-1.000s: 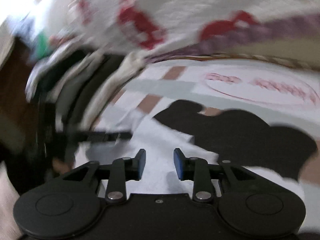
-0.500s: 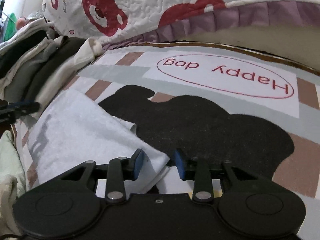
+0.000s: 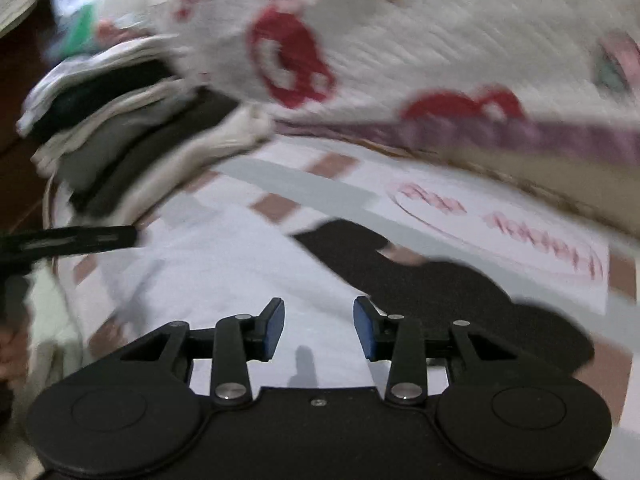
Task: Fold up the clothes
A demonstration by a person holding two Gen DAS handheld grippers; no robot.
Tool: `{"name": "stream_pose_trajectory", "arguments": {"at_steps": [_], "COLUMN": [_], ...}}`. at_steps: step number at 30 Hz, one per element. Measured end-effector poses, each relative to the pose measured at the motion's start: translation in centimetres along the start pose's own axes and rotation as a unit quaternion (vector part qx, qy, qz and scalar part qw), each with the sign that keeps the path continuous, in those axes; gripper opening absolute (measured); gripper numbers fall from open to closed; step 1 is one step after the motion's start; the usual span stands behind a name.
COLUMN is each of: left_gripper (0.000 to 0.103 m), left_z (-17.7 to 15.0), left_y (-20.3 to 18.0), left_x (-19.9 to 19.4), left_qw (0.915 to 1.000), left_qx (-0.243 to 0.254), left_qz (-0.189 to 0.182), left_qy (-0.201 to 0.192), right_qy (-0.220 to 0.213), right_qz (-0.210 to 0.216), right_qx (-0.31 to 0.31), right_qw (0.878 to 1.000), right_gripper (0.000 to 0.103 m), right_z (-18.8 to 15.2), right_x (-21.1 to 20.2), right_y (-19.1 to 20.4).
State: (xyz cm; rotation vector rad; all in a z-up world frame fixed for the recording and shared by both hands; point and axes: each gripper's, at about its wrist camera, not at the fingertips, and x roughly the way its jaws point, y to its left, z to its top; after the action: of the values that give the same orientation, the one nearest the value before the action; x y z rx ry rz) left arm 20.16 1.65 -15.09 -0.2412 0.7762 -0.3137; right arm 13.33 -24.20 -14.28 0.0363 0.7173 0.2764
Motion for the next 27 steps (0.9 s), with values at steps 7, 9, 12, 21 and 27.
{"name": "stream_pose_trajectory", "arguments": {"at_steps": [7, 9, 12, 21, 27], "left_gripper": [0.071, 0.072, 0.072, 0.072, 0.076], "left_z": [-1.1, -1.2, -1.3, -0.5, -0.3], "left_y": [2.1, 2.7, 2.6, 2.4, 2.1], "left_x": [3.0, 3.3, 3.4, 2.5, 2.3], "left_qw": [0.9975, 0.9966, 0.9966, 0.9983, 0.9959], "left_qx": [-0.037, -0.052, -0.046, -0.013, -0.004], "left_qz": [0.013, 0.005, 0.007, 0.032, 0.067], "left_qy": [0.058, 0.064, 0.067, 0.047, 0.061], "right_qy": [0.043, 0.072, 0.109, 0.182, 0.26], "right_qz": [0.048, 0.051, 0.064, 0.07, 0.04], "right_qx": [-0.133, -0.144, -0.136, -0.147, -0.135], "right_qw": [0.989, 0.986, 0.983, 0.97, 0.955], "right_gripper": [0.049, 0.049, 0.049, 0.049, 0.05], "right_z": [-2.0, -2.8, -3.0, -3.9, -5.1], "right_x": [1.6, 2.4, 2.9, 1.0, 0.3], "right_y": [5.9, 5.7, 4.9, 4.3, 3.7]}}
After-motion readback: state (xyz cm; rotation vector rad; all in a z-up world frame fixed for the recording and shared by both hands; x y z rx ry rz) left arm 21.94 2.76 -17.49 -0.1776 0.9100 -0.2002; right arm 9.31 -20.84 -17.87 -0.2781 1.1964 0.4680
